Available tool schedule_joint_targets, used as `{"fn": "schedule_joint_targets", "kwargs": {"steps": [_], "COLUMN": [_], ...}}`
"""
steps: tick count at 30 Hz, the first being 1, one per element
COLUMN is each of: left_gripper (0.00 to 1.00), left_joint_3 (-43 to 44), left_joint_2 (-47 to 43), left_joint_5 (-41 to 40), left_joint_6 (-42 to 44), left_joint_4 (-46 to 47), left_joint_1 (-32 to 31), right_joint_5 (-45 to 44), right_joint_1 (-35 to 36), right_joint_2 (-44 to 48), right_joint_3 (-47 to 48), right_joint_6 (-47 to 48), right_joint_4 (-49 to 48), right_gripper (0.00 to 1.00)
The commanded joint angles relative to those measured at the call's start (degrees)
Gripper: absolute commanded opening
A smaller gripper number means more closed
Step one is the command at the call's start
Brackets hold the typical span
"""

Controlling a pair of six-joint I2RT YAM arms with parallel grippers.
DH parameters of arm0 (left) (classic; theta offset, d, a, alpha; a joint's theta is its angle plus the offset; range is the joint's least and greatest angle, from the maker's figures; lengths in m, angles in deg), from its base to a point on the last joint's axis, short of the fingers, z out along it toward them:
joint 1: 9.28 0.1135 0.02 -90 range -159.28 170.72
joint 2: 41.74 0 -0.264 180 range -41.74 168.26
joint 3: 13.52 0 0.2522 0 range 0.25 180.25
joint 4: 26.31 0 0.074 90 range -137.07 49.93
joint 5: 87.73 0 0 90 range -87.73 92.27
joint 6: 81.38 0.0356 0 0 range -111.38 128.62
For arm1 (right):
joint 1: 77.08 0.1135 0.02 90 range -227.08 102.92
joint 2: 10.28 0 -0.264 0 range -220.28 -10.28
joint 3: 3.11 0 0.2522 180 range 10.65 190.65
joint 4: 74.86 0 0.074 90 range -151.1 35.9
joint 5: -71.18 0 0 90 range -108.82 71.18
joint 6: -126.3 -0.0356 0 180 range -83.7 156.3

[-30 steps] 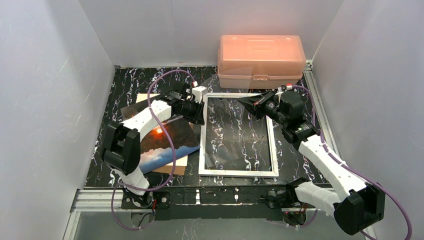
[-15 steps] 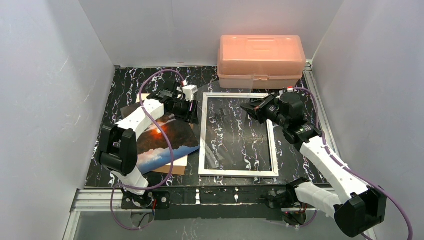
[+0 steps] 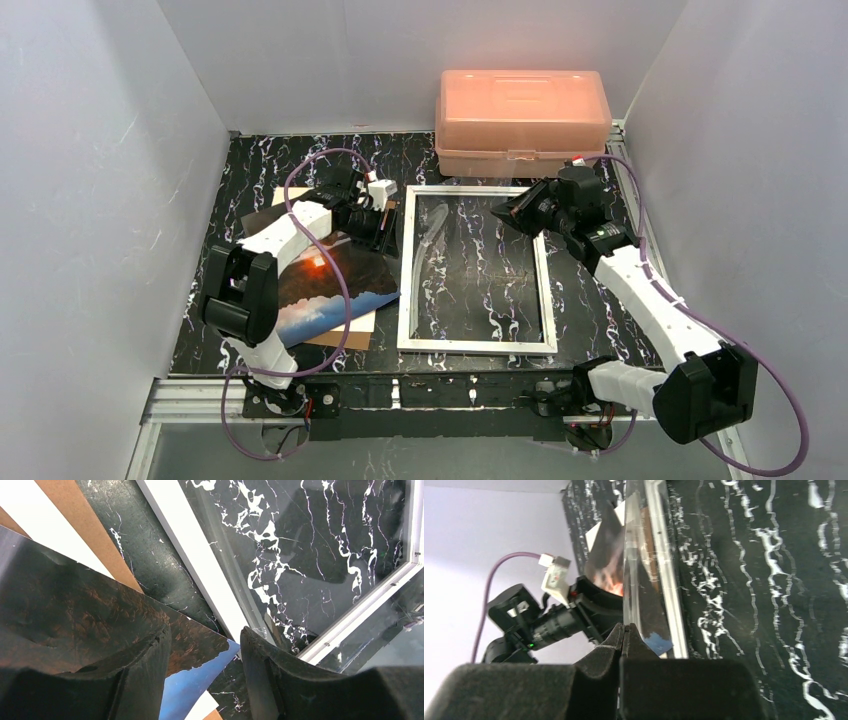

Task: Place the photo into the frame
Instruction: Adjust the photo frame item on the photo frame.

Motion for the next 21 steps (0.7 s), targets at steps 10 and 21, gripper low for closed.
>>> {"fn": "schedule_joint_targets", "kwargs": {"steps": [10, 21], "left_gripper": [0.50, 0.39], "left_joint_3": [-0.6, -1.2], "left_joint_2": [1.3, 2.5], "left_joint_5": [2.0, 2.4], "left_joint_6": [0.1, -1.2], "left_joint_4": [1.0, 2.5], "left_joint_1": [-0.2, -0.1], "right_joint_5": [8.8, 20.5], "right_joint_1": [-8.2, -8.8], "right_joint_2": [-3.5, -5.9], "right_joint_3": [0.4, 2.1], "right_joint_6": [14.5, 11.2], "right_joint_4": [4.0, -8.0], "right_gripper": [0.01, 0.01]}}
